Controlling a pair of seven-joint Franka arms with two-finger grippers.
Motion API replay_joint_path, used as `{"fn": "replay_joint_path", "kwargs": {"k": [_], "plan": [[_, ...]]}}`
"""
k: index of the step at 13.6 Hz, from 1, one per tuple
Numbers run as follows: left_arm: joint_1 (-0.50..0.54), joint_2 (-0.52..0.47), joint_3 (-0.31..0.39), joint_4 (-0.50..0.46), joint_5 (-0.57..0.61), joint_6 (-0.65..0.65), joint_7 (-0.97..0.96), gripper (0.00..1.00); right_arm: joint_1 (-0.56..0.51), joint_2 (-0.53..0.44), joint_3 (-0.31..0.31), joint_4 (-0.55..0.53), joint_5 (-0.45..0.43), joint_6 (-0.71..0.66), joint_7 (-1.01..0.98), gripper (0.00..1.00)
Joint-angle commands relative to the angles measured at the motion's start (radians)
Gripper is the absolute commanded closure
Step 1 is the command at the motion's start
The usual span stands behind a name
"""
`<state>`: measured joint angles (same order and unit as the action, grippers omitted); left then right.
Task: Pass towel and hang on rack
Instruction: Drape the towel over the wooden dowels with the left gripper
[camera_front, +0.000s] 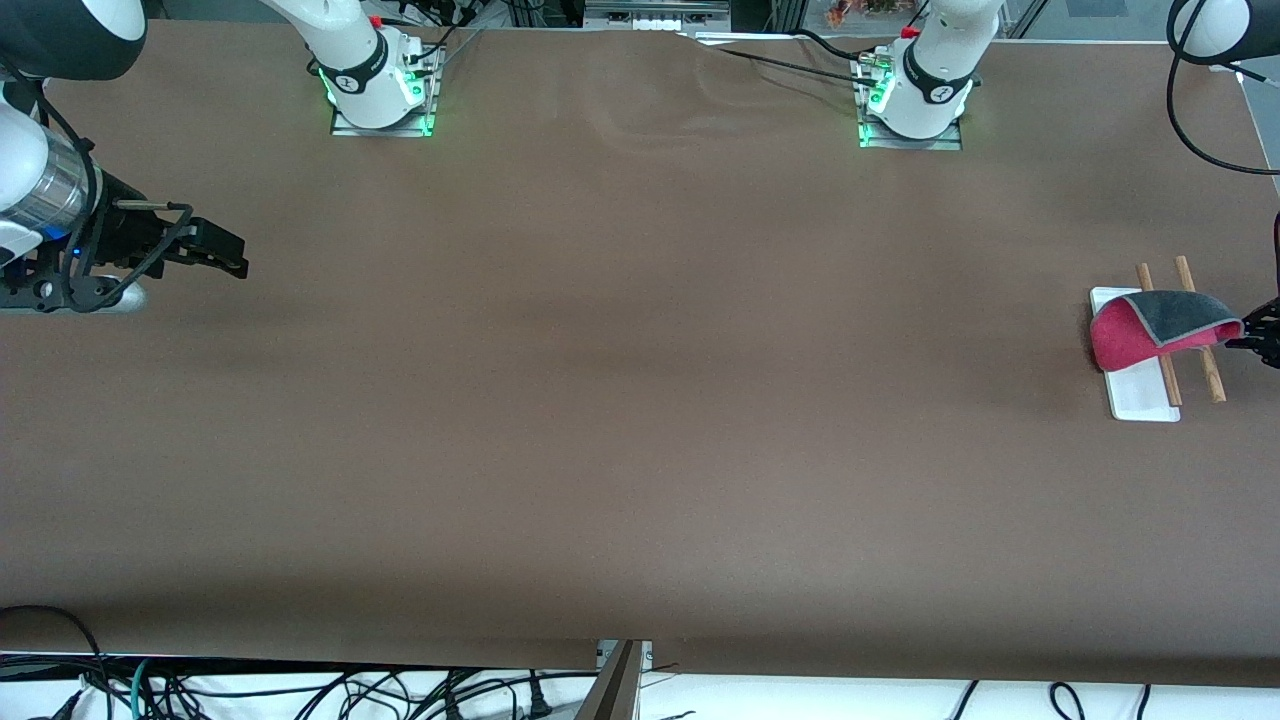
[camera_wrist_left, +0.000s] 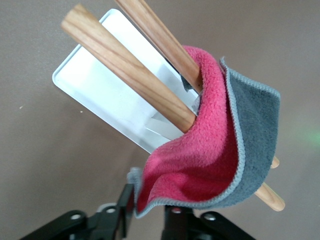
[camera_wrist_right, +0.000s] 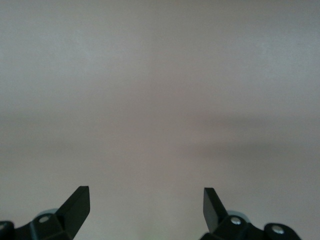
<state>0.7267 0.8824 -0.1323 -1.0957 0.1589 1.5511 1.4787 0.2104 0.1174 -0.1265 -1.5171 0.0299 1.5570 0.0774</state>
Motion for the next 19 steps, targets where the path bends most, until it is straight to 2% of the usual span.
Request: {"fn": "replay_joint_path", "kwargs": {"k": [1, 8, 12, 16, 19], "plan": [[0.005, -0.010, -0.010, 0.025, 0.025, -0.002, 0.014, 0.00, -0.011, -0.013, 0.013, 0.008, -0.018, 0.003, -0.016, 0.00], [-0.001, -0.137, -0.023, 0.060, 0.024, -0.013, 0.012, 0.00, -0.009, -0.010, 0.016, 0.009, -0.022, -0.002, 0.001, 0.00], [-0.026, -0.227, -0.024, 0.057, -0.045, -0.046, -0.026, 0.00, -0.009, -0.010, 0.016, 0.009, -0.024, 0.000, 0.002, 0.00], [-0.124, -0.330, -0.030, 0.056, -0.058, -0.156, -0.216, 0.00, -0.009, -0.010, 0.015, 0.009, -0.025, -0.002, 0.002, 0.00], [-0.245, -0.394, -0.046, 0.054, -0.076, -0.233, -0.458, 0.00, -0.009, -0.009, 0.015, 0.009, -0.024, -0.002, 0.002, 0.00]]}}
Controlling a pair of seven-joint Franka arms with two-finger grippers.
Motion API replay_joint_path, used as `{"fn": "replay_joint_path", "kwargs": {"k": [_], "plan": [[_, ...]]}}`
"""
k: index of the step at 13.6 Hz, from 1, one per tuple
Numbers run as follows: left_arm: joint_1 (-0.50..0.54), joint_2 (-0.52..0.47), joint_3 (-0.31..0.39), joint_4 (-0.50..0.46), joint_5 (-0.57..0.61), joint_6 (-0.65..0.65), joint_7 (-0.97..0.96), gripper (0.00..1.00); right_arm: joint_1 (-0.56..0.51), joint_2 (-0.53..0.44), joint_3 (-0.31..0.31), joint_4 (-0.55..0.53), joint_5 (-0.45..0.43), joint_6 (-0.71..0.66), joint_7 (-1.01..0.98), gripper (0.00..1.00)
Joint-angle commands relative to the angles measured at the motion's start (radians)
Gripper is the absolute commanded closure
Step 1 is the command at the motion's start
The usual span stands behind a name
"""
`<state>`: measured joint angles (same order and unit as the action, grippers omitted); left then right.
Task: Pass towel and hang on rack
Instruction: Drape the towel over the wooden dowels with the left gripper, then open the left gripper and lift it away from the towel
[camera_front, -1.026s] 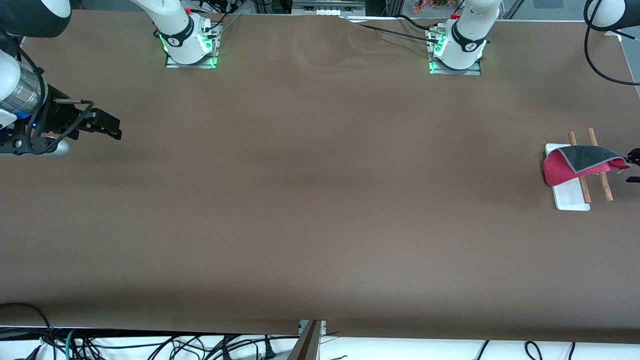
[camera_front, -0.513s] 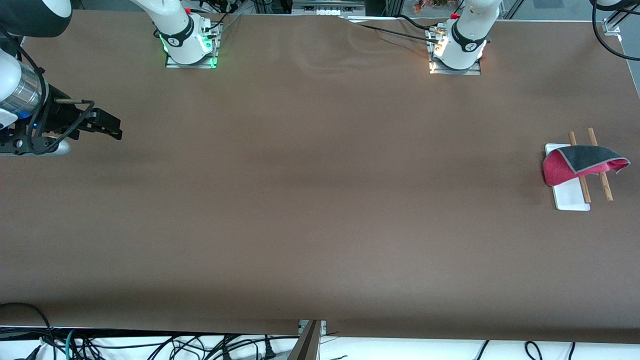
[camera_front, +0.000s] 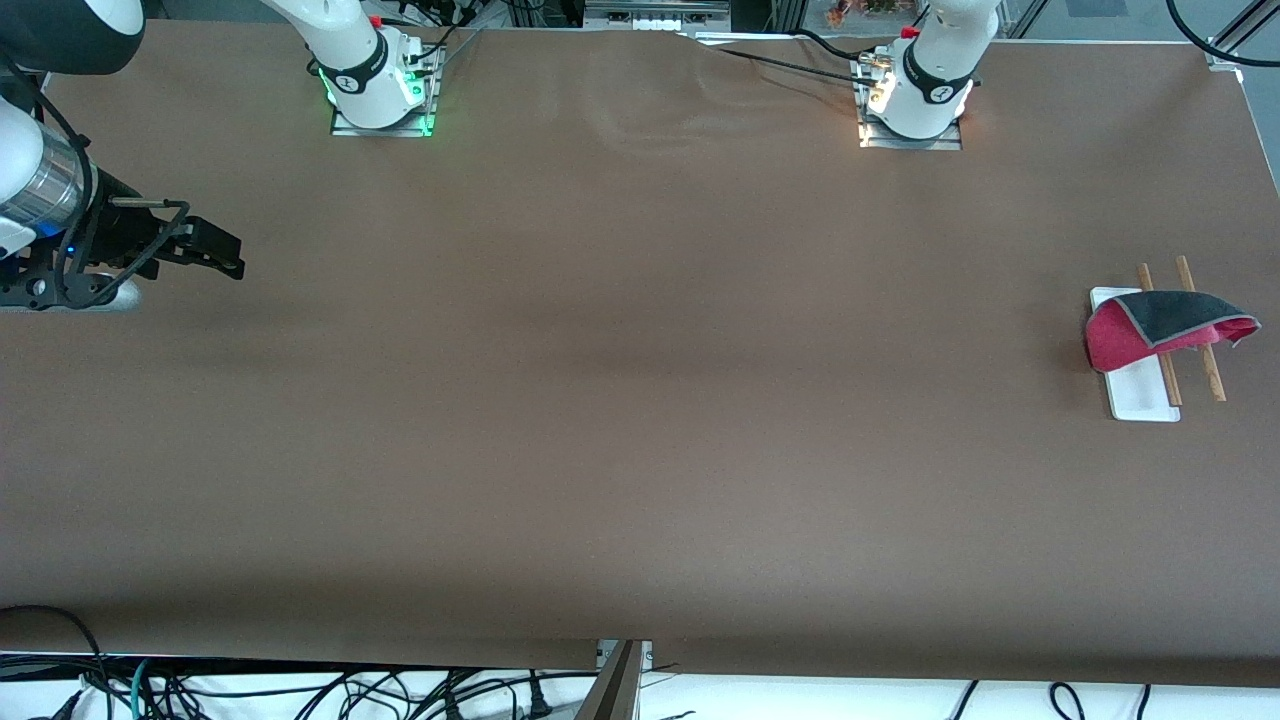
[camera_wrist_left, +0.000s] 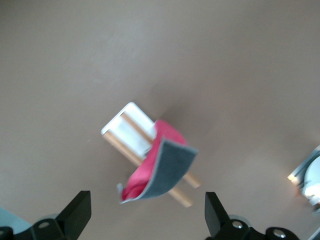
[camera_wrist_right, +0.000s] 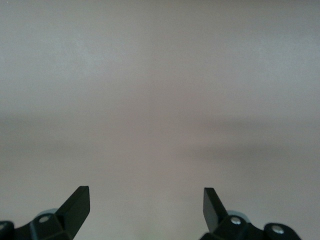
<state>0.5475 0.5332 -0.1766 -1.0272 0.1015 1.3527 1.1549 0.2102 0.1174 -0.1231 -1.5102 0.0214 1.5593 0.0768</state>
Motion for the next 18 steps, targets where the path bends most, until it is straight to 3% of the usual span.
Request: {"fn": "replay_joint_path", "kwargs": {"k": [1, 3, 7, 9, 12, 13, 15, 18], "plan": [[-0.095, -0.068, -0.023, -0.020, -0.028, -0.053, -0.221, 0.00, -0.009, -0.008, 0.013, 0.002, -0.015, -0.005, 0.003, 0.00], [-0.161, -0.091, -0.072, -0.028, -0.029, -0.101, -0.410, 0.00, -0.009, -0.010, 0.013, 0.002, -0.015, -0.007, 0.001, 0.00], [-0.388, -0.278, -0.073, -0.279, -0.061, 0.008, -0.809, 0.00, -0.008, -0.010, 0.013, 0.002, -0.015, -0.008, -0.002, 0.00], [-0.419, -0.343, -0.072, -0.376, -0.106, 0.131, -0.938, 0.00, -0.002, -0.010, 0.014, 0.002, -0.018, -0.005, -0.002, 0.00], [-0.449, -0.520, -0.057, -0.667, -0.095, 0.437, -1.018, 0.00, -0.002, -0.010, 0.013, 0.002, -0.018, -0.004, 0.001, 0.00], [-0.471, -0.547, -0.017, -0.726, -0.095, 0.484, -1.049, 0.00, 0.000, -0.009, 0.013, 0.002, -0.018, -0.004, 0.003, 0.00], [-0.540, -0.552, 0.092, -0.755, -0.094, 0.491, -1.074, 0.00, 0.000, -0.008, 0.013, 0.002, -0.020, 0.004, 0.003, 0.00], [-0.511, -0.549, 0.095, -0.757, -0.108, 0.471, -1.069, 0.00, 0.000, -0.004, 0.013, 0.002, -0.023, 0.005, 0.003, 0.00]]}}
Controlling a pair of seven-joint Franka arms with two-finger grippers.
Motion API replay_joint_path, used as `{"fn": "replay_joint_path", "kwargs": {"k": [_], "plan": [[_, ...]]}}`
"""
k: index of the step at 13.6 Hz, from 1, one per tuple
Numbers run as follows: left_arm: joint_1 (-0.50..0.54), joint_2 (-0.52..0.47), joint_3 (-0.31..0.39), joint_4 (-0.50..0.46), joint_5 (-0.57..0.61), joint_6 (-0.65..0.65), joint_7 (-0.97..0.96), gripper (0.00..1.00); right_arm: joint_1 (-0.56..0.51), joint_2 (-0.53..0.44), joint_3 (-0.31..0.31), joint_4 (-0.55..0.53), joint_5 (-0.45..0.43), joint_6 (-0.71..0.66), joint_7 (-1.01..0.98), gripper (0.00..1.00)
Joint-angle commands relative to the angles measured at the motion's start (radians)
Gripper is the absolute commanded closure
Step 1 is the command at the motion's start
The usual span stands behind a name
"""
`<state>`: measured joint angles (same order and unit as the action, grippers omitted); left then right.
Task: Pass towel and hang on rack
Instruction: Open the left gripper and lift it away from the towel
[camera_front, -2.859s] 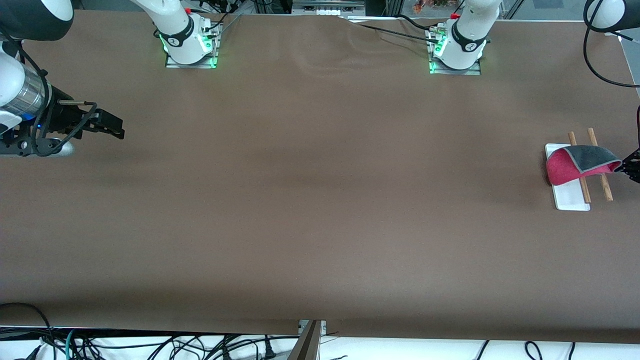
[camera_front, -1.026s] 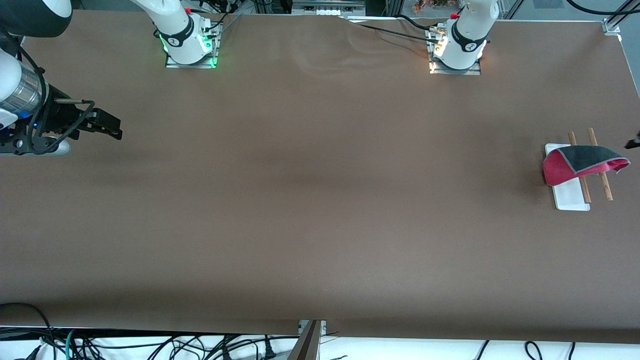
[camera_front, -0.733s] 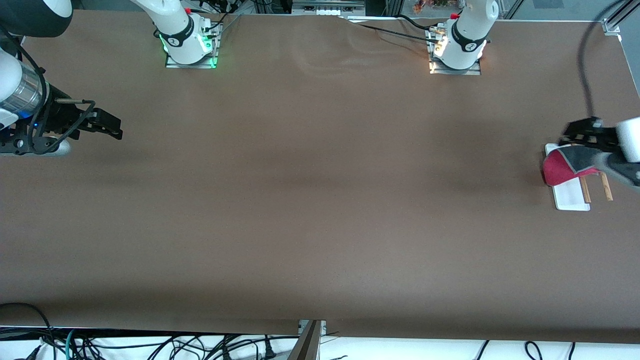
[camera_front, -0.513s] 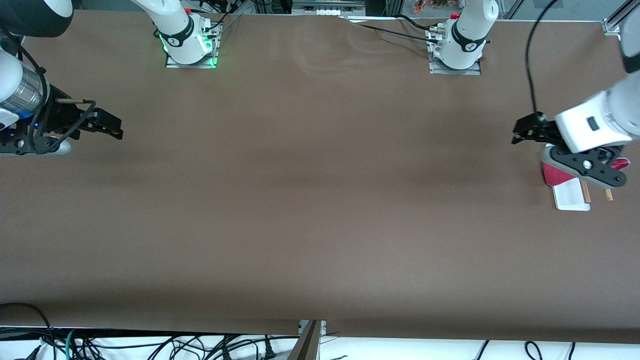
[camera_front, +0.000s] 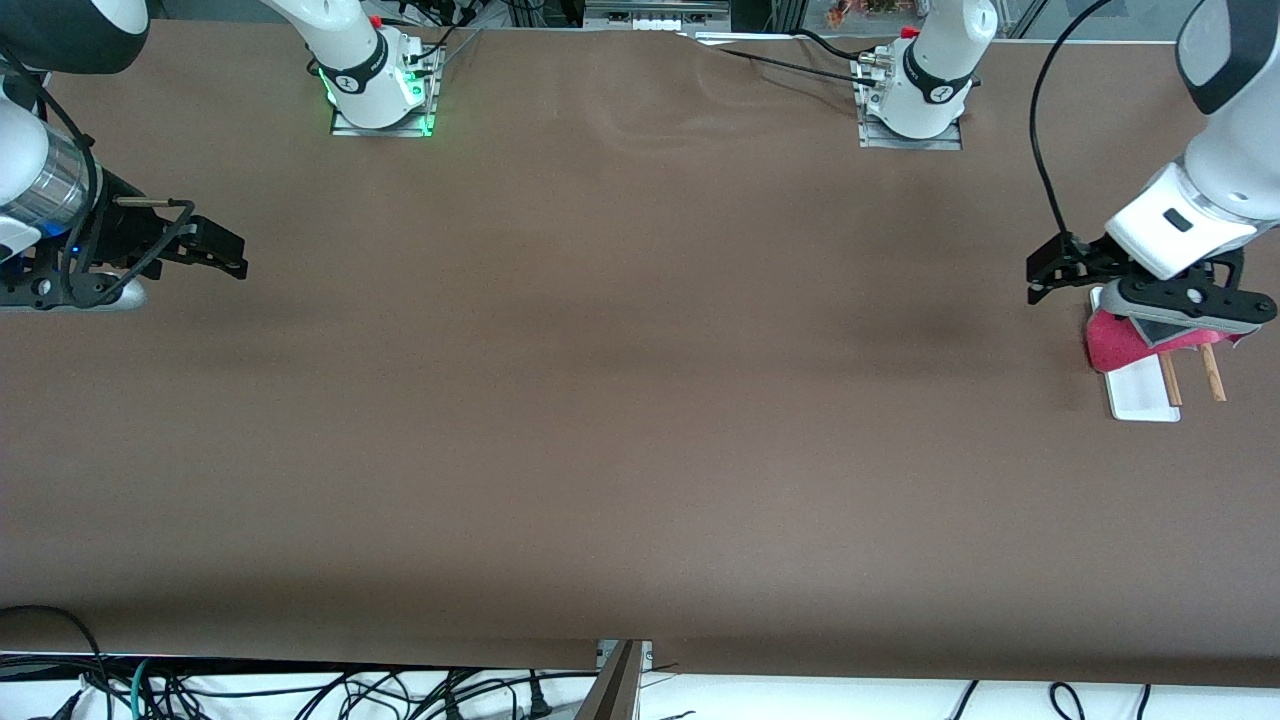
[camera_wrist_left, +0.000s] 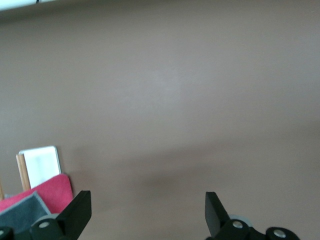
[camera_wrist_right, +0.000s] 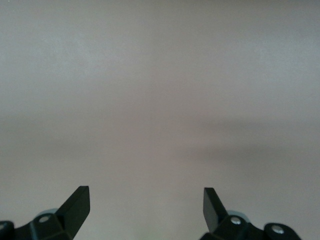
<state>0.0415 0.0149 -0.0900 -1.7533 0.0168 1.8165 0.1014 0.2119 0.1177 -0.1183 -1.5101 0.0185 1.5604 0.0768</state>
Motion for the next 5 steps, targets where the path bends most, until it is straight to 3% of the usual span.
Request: {"fn": "replay_joint_path", "kwargs": {"k": [1, 5], "plan": [[-0.009, -0.035, 0.009, -0.028, -0.024, 0.007, -0.019, 0.00, -0.002, -0.004, 0.008, 0.002, -0.018, 0.004, 0.003, 0.00], [-0.023, -0.033, 0.016, -0.017, -0.038, 0.006, -0.020, 0.00, 0.000, -0.004, 0.008, 0.002, -0.018, 0.004, 0.003, 0.00]]}}
